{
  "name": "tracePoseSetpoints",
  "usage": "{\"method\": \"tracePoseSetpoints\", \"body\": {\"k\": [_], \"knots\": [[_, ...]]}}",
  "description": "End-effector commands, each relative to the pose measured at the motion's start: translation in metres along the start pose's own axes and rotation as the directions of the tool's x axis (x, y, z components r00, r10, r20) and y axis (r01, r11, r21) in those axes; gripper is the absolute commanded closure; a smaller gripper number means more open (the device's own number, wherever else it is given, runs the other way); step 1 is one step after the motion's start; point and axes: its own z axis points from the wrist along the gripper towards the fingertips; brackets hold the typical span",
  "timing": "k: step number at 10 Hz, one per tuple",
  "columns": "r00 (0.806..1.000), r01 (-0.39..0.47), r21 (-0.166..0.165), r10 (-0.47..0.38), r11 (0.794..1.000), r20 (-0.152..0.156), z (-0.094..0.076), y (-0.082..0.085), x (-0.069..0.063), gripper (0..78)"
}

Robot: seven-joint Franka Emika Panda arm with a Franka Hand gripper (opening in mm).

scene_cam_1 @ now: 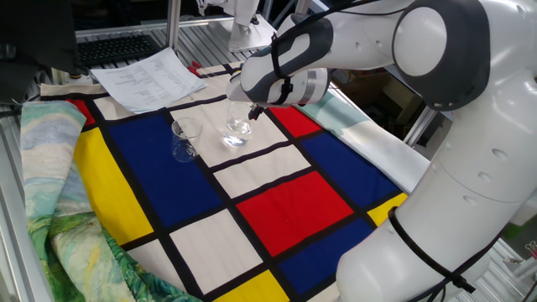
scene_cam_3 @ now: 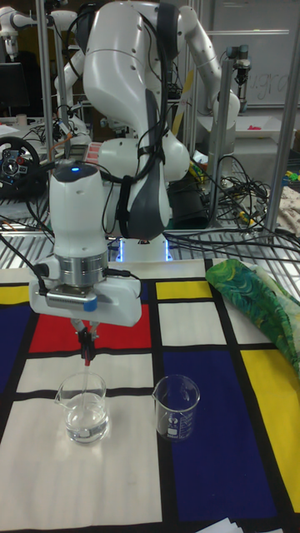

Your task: Transfer liquid using a dropper

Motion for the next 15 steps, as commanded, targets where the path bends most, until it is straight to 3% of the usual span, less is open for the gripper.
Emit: {"method": "tracePoseSetpoints", "body": {"k": [1, 6, 11, 12, 15], "knots": [[1.0, 0.003, 0.006, -0.003, 1.0, -0.027, -0.0008, 0.0004, -0.0069, 76.4], [0.998, -0.003, 0.018, 0.004, 1.0, -0.055, 0.0029, 0.0015, -0.0095, 76.4], [0.998, -0.013, 0.022, 0.014, 1.0, -0.053, 0.0029, 0.0015, -0.0096, 76.4], [0.998, -0.013, 0.022, 0.014, 1.0, -0.053, 0.0029, 0.0015, -0.0096, 0.1], [0.998, -0.013, 0.022, 0.014, 1.0, -0.053, 0.0029, 0.0015, -0.0096, 0.1]]}}
